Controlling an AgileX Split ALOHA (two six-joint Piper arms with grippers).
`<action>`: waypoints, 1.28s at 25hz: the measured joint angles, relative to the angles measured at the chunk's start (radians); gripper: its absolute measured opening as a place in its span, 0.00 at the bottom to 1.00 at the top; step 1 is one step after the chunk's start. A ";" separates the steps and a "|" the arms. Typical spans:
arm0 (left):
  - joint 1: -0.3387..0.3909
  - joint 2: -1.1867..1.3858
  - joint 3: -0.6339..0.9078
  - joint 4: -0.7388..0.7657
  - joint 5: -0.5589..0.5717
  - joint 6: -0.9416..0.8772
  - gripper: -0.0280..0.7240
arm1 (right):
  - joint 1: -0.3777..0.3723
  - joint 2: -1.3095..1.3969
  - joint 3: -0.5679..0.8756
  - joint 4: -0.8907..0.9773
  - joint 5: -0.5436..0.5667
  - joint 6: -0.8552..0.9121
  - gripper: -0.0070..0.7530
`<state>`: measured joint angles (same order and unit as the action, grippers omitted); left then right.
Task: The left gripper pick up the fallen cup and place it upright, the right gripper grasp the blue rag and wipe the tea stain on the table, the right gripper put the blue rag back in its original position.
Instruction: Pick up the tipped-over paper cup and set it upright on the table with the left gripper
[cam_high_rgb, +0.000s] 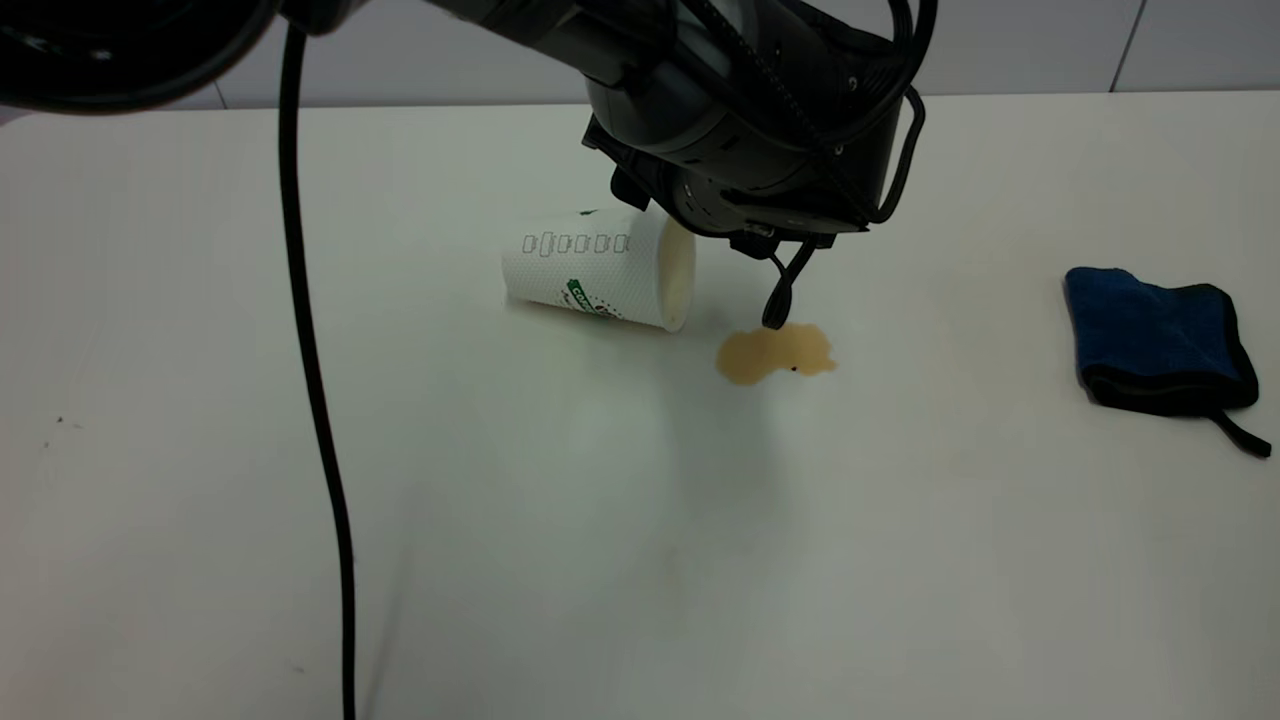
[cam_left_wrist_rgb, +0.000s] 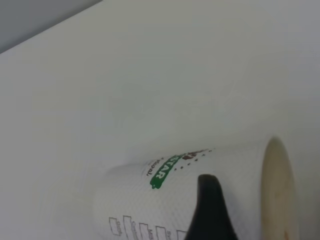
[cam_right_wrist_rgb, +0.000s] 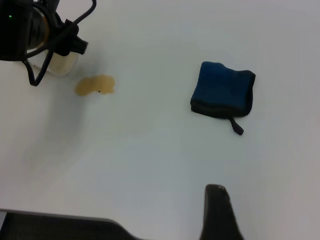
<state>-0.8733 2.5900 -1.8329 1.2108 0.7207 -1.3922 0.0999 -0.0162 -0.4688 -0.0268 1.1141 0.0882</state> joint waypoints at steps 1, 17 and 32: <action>0.002 0.000 -0.001 0.000 0.000 -0.001 0.82 | 0.000 0.000 0.000 0.000 0.000 0.000 0.71; 0.022 0.059 -0.003 0.014 -0.003 -0.020 0.82 | 0.000 0.000 0.000 0.000 0.000 0.000 0.71; 0.022 0.066 -0.008 0.026 0.120 -0.027 0.47 | 0.000 0.000 0.000 0.000 0.000 0.000 0.71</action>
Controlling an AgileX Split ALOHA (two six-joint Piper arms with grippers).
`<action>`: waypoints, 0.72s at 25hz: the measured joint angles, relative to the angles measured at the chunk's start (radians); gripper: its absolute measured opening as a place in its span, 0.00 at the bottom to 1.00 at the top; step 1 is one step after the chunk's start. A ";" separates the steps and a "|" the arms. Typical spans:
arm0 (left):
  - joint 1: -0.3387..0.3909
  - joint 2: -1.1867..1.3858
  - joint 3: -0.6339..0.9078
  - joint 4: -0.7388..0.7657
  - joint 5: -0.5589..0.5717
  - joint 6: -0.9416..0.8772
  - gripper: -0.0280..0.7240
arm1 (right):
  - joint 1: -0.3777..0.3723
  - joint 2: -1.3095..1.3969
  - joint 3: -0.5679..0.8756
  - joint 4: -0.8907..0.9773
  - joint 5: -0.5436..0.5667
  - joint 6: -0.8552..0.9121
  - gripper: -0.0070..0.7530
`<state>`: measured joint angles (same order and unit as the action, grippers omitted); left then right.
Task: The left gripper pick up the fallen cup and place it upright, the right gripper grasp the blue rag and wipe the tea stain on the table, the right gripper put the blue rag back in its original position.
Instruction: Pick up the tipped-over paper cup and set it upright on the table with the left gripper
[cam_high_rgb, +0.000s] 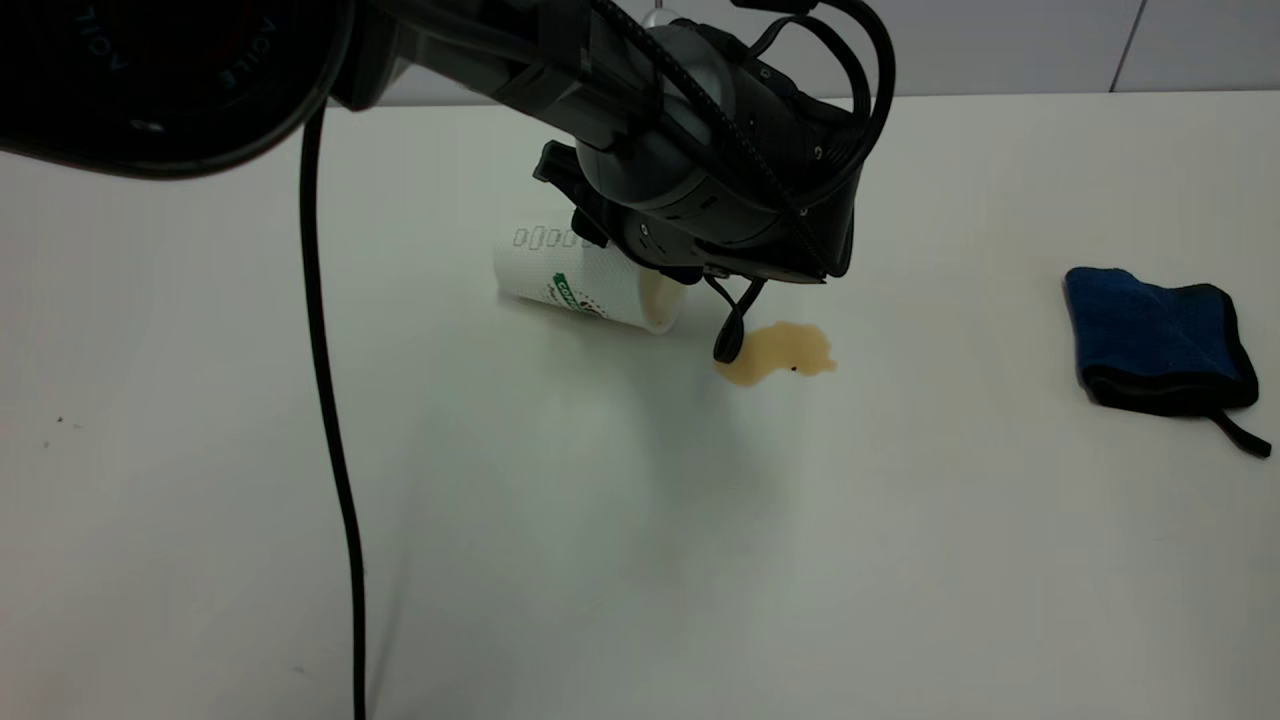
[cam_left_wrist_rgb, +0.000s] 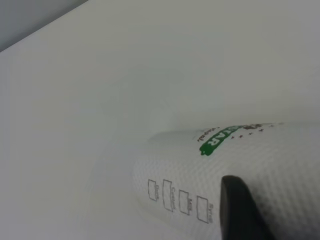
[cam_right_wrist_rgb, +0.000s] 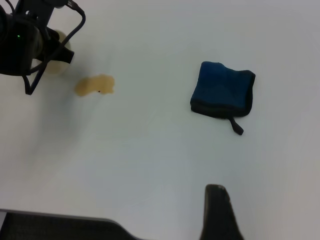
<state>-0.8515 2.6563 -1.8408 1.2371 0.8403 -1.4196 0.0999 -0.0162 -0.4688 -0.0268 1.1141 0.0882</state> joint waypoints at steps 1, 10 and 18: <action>0.000 0.000 0.000 0.000 0.009 0.000 0.41 | 0.000 0.000 0.000 0.000 0.000 0.000 0.71; 0.001 -0.051 -0.001 -0.005 0.068 0.101 0.05 | 0.000 0.000 0.000 0.000 0.000 0.000 0.71; 0.076 -0.316 -0.001 -0.281 0.068 0.521 0.05 | 0.000 0.000 0.000 0.000 0.000 0.000 0.71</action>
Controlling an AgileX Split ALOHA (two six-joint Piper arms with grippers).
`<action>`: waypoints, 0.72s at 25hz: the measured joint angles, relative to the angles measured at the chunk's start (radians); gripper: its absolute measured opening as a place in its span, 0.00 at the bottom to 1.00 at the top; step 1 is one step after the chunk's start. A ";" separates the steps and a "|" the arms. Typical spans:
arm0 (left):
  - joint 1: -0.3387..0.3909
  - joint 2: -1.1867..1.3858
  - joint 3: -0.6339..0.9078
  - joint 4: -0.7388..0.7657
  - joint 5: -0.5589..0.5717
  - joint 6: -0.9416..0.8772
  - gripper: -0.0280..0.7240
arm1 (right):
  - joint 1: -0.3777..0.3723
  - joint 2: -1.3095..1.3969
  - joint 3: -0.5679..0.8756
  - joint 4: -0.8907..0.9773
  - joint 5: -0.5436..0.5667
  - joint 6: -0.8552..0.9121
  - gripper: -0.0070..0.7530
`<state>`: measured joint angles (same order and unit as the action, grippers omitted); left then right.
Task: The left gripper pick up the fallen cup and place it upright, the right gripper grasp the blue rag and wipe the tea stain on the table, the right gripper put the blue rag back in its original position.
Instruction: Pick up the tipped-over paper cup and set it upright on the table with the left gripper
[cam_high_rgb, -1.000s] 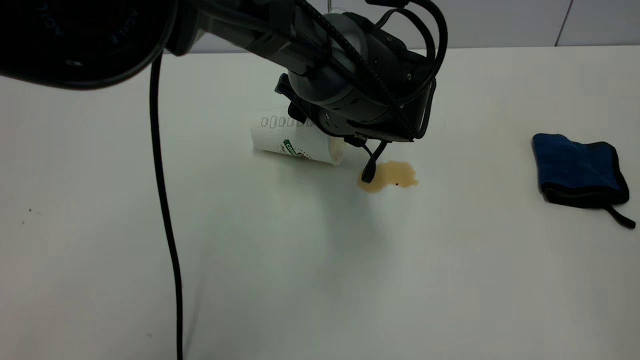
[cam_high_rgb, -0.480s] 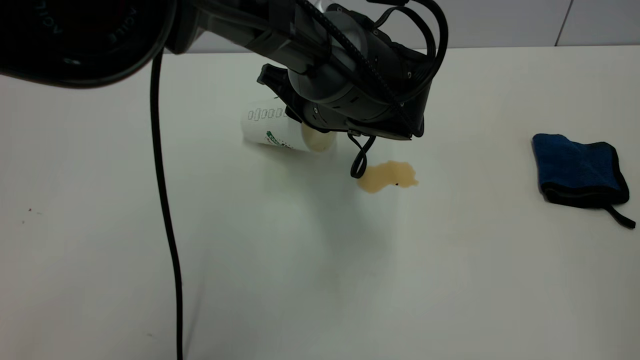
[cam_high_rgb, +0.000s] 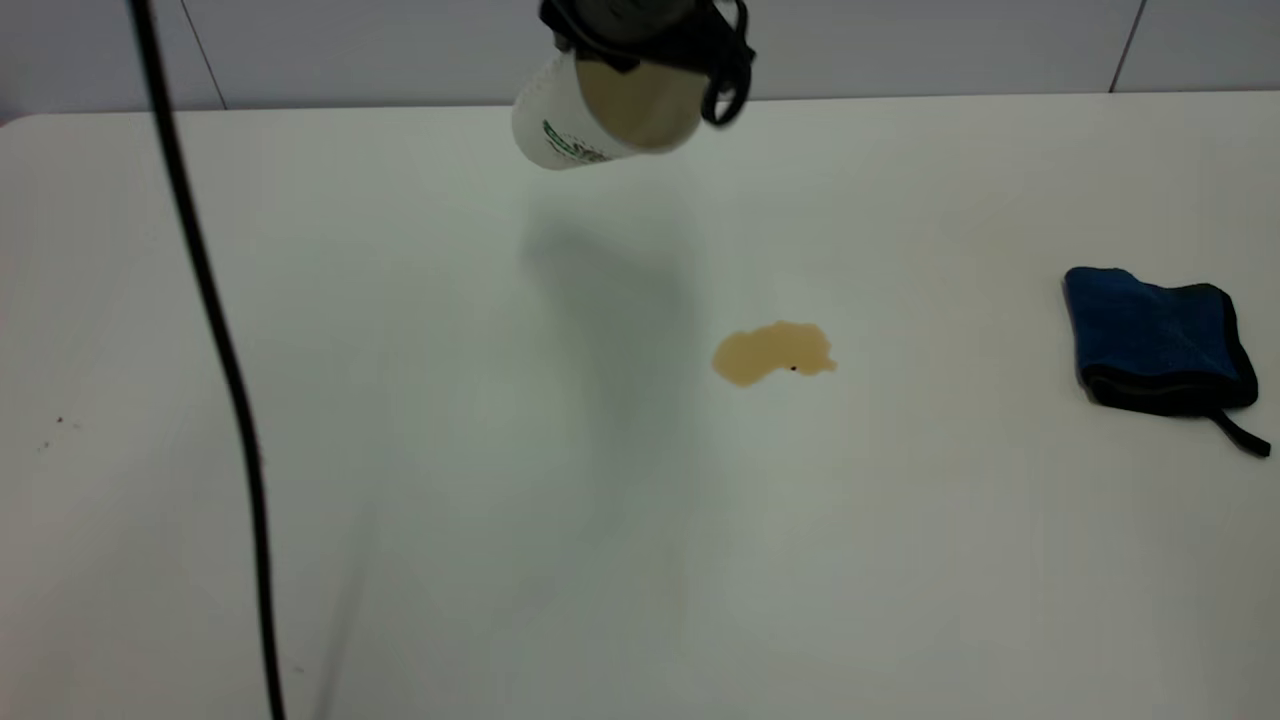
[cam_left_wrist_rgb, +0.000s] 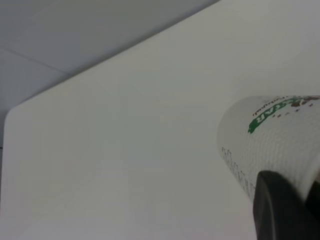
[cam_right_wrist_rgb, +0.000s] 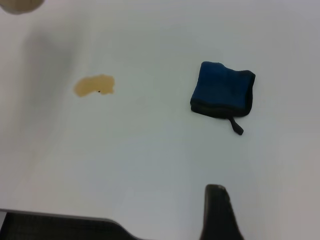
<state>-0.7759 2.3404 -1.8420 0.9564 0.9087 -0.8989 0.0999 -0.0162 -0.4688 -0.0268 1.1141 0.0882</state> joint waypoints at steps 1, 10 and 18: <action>0.033 -0.029 0.000 -0.086 -0.009 0.086 0.05 | 0.000 0.000 0.000 0.000 0.000 0.000 0.71; 0.364 -0.118 0.000 -0.888 -0.059 0.938 0.05 | 0.000 0.000 0.000 0.000 0.000 0.000 0.71; 0.524 -0.061 0.002 -1.174 -0.134 1.234 0.05 | 0.000 0.000 0.000 0.000 0.000 0.000 0.71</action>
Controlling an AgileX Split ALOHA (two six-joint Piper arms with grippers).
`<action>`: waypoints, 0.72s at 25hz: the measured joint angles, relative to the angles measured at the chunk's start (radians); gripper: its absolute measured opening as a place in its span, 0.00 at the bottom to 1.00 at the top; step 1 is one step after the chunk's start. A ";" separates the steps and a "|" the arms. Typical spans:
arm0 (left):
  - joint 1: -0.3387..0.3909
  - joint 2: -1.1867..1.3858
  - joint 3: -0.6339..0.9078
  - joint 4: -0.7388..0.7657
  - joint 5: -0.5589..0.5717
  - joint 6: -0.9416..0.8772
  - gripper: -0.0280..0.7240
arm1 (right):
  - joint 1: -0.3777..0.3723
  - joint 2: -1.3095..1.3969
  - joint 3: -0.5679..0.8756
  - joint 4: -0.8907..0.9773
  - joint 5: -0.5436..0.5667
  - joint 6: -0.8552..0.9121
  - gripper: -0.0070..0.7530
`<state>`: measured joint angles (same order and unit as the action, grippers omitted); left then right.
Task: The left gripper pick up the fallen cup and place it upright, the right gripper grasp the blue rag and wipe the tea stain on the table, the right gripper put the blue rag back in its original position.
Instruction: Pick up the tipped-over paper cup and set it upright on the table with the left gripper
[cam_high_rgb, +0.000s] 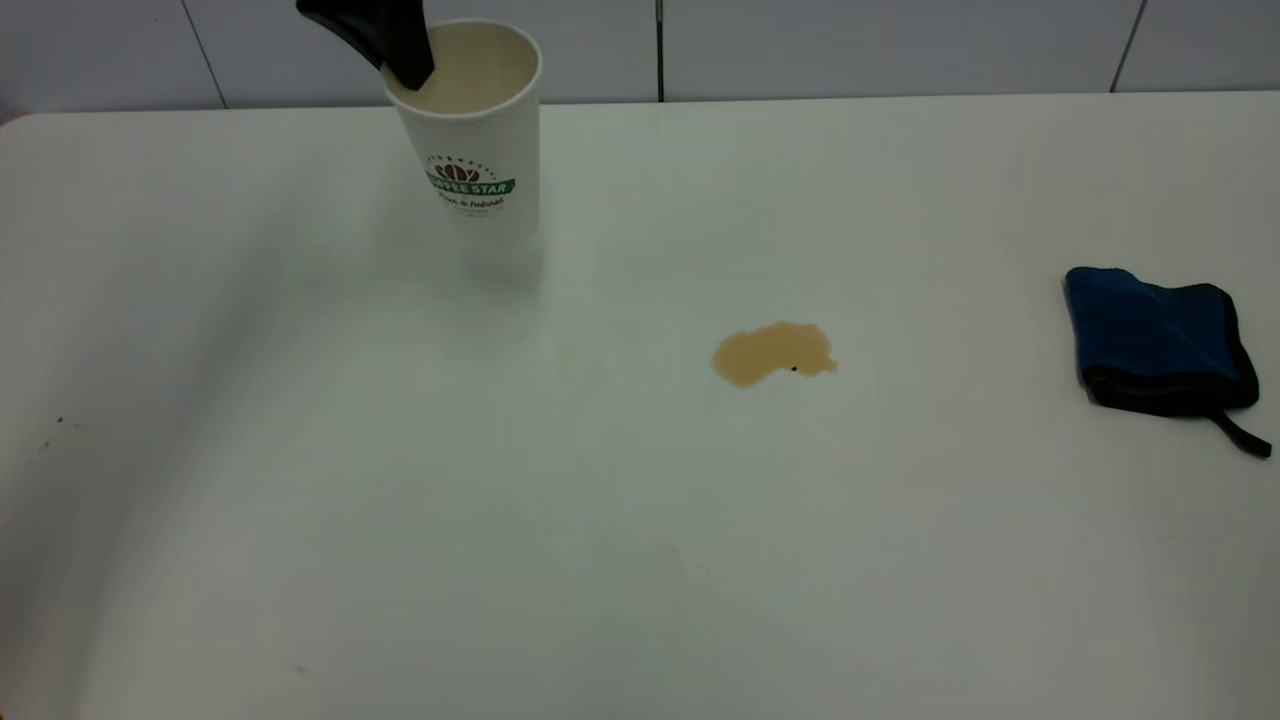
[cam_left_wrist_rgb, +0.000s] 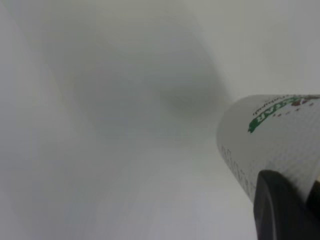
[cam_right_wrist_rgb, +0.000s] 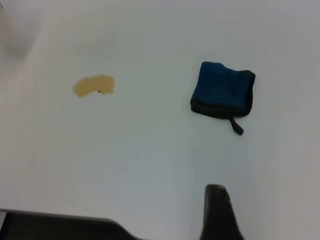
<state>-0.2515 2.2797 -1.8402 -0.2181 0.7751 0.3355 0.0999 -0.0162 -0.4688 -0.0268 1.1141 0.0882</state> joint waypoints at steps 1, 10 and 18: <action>0.001 0.011 0.000 -0.004 -0.002 0.013 0.05 | 0.000 0.000 0.000 0.000 0.000 0.000 0.71; -0.006 0.119 0.006 -0.100 -0.086 0.076 0.05 | 0.000 0.000 0.000 0.000 0.000 0.000 0.71; -0.006 0.175 0.006 -0.116 -0.077 0.100 0.08 | 0.000 0.000 0.000 0.000 0.000 0.000 0.71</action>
<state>-0.2578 2.4543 -1.8337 -0.3338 0.6977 0.4358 0.0999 -0.0162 -0.4688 -0.0268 1.1141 0.0882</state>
